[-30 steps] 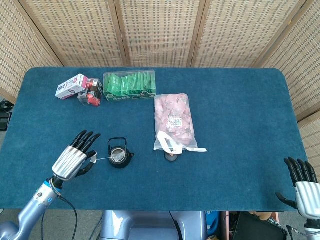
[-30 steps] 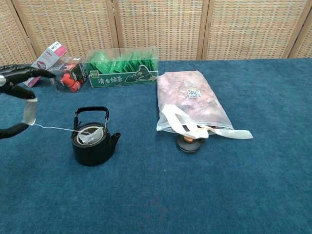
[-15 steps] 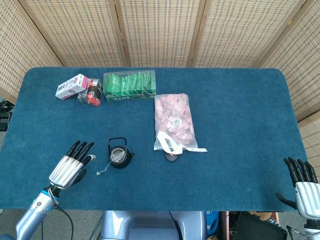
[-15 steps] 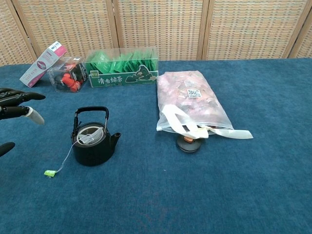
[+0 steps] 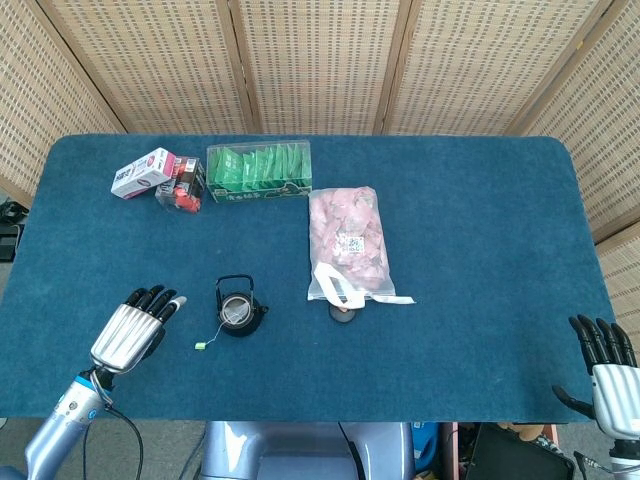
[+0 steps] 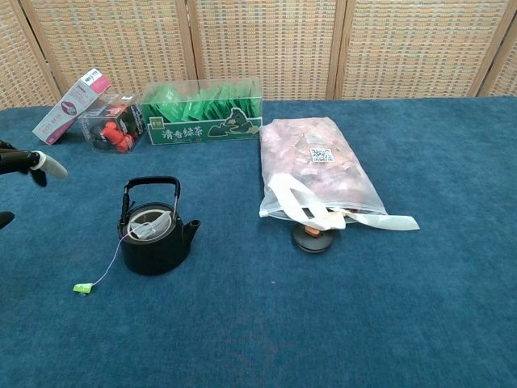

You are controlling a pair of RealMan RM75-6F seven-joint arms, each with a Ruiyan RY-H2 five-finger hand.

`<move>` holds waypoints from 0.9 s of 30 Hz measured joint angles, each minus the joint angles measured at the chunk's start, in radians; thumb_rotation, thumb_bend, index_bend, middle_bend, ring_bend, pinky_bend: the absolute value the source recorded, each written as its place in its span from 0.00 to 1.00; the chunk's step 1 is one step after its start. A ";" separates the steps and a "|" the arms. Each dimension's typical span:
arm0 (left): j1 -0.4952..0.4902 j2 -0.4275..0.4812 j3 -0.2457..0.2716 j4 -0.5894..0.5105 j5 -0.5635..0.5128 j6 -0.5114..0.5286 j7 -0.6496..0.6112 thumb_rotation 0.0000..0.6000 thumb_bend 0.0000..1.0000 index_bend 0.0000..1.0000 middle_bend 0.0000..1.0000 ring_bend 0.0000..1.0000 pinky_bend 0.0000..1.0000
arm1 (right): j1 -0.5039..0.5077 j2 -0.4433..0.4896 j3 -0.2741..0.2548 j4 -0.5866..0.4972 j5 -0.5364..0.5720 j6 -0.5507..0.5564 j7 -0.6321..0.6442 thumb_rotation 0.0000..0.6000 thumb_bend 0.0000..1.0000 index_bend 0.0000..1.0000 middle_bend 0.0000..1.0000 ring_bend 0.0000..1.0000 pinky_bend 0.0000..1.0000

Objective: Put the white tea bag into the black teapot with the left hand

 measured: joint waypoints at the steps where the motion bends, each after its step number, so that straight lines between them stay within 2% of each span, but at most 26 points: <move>1: -0.003 0.006 -0.002 -0.007 -0.002 -0.006 0.012 1.00 0.48 0.20 0.62 0.59 0.59 | 0.000 0.000 0.000 0.000 0.000 0.001 0.001 1.00 0.10 0.03 0.15 0.00 0.00; 3: -0.007 0.014 -0.005 -0.019 -0.006 -0.016 0.033 1.00 0.48 0.20 0.72 0.67 0.64 | -0.001 0.000 0.000 0.001 -0.001 0.002 0.001 1.00 0.10 0.03 0.15 0.00 0.00; 5: -0.014 0.024 -0.008 -0.038 -0.015 -0.036 0.053 1.00 0.49 0.18 0.77 0.72 0.67 | -0.002 0.001 0.000 0.001 -0.001 0.003 0.002 1.00 0.10 0.03 0.15 0.00 0.00; 9: -0.030 0.040 -0.009 -0.074 -0.030 -0.080 0.093 1.00 0.62 0.14 0.85 0.78 0.71 | -0.003 0.002 -0.001 0.000 -0.003 0.007 0.002 1.00 0.10 0.03 0.15 0.00 0.00; 15: -0.063 0.059 -0.012 -0.142 -0.087 -0.171 0.168 1.00 0.77 0.11 0.89 0.81 0.72 | -0.006 0.002 -0.001 0.001 -0.004 0.011 0.005 1.00 0.10 0.03 0.15 0.00 0.00; 27: -0.145 0.056 -0.031 -0.224 -0.271 -0.338 0.263 1.00 0.79 0.11 0.89 0.81 0.72 | -0.008 -0.001 -0.001 0.012 0.002 0.007 0.016 1.00 0.10 0.03 0.15 0.00 0.00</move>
